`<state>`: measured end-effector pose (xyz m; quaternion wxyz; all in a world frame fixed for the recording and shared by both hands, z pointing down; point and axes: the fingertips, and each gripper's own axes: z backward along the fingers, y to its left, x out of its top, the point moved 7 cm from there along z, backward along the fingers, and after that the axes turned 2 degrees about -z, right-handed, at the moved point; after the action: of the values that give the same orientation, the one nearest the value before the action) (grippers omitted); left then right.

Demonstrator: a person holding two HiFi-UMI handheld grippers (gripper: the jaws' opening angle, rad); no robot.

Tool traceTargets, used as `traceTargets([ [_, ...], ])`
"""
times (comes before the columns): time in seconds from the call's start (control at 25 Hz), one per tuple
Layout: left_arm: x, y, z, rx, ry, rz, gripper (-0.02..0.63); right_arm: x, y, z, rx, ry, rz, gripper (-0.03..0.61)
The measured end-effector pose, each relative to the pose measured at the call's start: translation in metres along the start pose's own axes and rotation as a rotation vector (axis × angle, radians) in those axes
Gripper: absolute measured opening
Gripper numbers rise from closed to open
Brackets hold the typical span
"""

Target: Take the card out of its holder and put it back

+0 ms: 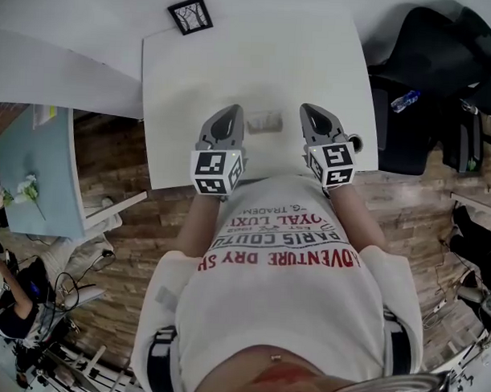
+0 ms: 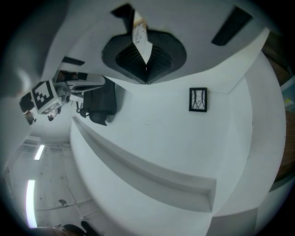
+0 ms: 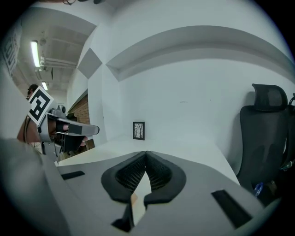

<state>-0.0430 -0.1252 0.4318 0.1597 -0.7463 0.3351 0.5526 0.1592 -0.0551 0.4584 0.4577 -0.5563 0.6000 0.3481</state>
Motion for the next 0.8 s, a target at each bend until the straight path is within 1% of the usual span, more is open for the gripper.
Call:
traceTargets([
  [0.48, -0.0027, 0.0050, 0.0069, 0.030, -0.003, 0.014, 0.025, 0.0030, 0.0038, -0.0017, 0.012, -0.002, 0.004, 0.025],
  [0.8, -0.0030, 0.0031, 0.0027, 0.032, -0.003, 0.014, 0.025, -0.0004, 0.0002, -0.0050, 0.019, 0.001, -0.006, 0.025],
])
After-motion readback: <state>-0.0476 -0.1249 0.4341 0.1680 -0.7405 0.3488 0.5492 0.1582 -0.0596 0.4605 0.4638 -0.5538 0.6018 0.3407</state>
